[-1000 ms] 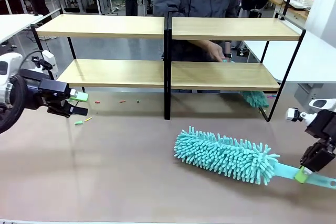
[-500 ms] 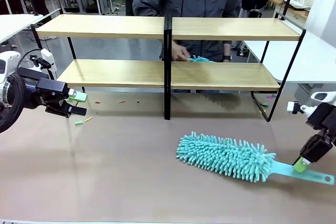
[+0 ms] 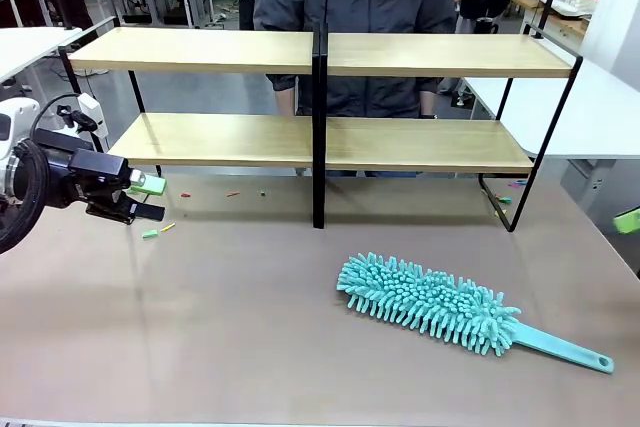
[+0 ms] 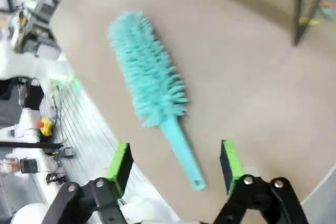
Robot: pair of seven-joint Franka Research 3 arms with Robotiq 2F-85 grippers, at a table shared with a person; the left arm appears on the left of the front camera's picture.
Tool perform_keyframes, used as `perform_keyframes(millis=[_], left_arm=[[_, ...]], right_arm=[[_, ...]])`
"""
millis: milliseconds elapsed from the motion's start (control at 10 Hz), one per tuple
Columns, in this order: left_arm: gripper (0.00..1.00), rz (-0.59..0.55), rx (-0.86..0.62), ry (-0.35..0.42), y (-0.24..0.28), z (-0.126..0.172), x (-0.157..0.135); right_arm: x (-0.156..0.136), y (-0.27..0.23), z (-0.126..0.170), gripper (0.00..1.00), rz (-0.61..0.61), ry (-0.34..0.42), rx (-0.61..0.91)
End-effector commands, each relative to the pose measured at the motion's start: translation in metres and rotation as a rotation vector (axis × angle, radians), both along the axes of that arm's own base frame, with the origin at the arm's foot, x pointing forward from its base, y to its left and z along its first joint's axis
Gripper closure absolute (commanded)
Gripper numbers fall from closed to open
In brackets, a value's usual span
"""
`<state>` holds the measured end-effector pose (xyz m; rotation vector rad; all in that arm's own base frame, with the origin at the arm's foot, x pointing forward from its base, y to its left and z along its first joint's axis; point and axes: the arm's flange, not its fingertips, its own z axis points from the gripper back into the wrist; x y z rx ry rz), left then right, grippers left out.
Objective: Clean the shelves.
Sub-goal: Place the Duster on the table.
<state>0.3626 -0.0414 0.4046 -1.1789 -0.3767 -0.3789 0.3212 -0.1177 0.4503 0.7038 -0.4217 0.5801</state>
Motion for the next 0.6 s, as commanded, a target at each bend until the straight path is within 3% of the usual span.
perform_keyframes(millis=[0, 100, 200, 500], left_arm=[[0.0, 0.004, -0.03, -0.016, -0.002, 0.001, 0.0], [0.0, 0.004, -0.03, -0.016, -0.002, 0.001, 0.0], [0.0, 0.004, -0.03, -0.016, -0.002, 0.001, 0.0], [0.0, 0.004, -0.03, -0.016, -0.002, 0.001, 0.0]], right_arm=[[-0.042, 0.011, 0.008, 0.0, 0.101, 0.127, 0.23], [-0.061, 0.014, 0.007, 0.0, 0.107, 0.154, 0.303], [-0.022, 0.003, 0.007, 0.0, 0.06, 0.034, 0.105], [-0.022, 0.003, 0.007, 0.0, 0.06, 0.034, 0.105]])
